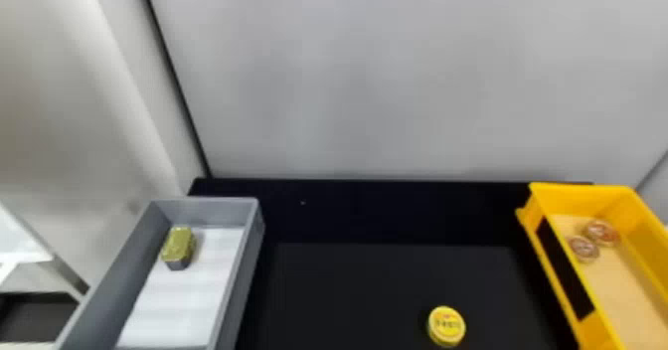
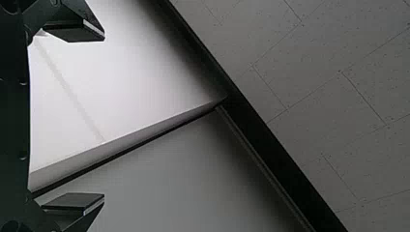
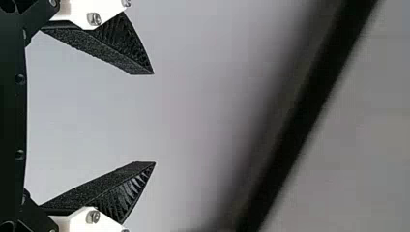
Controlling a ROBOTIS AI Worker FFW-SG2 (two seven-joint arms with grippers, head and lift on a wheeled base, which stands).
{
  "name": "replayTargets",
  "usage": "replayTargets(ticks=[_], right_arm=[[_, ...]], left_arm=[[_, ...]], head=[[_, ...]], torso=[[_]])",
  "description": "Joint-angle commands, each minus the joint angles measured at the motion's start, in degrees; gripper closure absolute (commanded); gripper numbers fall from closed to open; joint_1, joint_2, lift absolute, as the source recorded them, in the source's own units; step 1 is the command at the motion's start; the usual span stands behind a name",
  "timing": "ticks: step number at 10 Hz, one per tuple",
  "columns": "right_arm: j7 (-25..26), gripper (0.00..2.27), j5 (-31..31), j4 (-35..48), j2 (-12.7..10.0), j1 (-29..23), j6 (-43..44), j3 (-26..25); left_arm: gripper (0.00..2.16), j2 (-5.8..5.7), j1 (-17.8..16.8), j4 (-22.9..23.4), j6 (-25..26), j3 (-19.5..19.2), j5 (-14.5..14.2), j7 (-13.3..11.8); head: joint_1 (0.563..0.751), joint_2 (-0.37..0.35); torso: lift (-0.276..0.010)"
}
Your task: Pick up the round yellow can and place it in the yellow rectangular box
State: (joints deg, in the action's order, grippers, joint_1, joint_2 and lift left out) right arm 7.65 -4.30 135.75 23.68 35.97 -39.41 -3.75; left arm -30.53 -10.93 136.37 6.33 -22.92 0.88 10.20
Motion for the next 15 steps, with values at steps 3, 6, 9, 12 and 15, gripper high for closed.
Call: replayTargets(ticks=[3,6,9,12,15], right_arm=[[-4.9,0.13,-17.9,-13.2,-5.0,-0.1,-24.6,-2.1],[-4.9,0.13,-24.4,-21.8,-5.6,-6.2,-27.9,0.9],[-5.1,0.12,-25.3,-25.8,-6.7,-12.2,-32.3,3.0],[-7.1,0.09,-25.6,-30.9,-6.8,-17.1,-36.7,4.7],[-7.1,0.09,-25.2,-35.7,-6.2,-20.0,-36.8,6.3]], left_arm=[[0.11,0.1,-0.5,-0.4,0.3,1.2,0.0,0.1],[0.11,0.54,-1.5,-1.5,0.2,3.7,0.0,0.1],[0.11,1.25,-2.3,-2.6,-0.2,5.2,0.0,0.1],[0.11,1.25,-2.5,-3.1,-0.6,5.6,0.0,0.1],[0.11,1.51,-2.1,-3.3,-0.9,5.4,-0.1,0.1]], head=[[0.72,0.032],[0.72,0.032],[0.72,0.032],[0.72,0.032],[0.72,0.032]], torso=[[-0.001],[-0.001],[-0.001],[-0.001],[-0.001]])
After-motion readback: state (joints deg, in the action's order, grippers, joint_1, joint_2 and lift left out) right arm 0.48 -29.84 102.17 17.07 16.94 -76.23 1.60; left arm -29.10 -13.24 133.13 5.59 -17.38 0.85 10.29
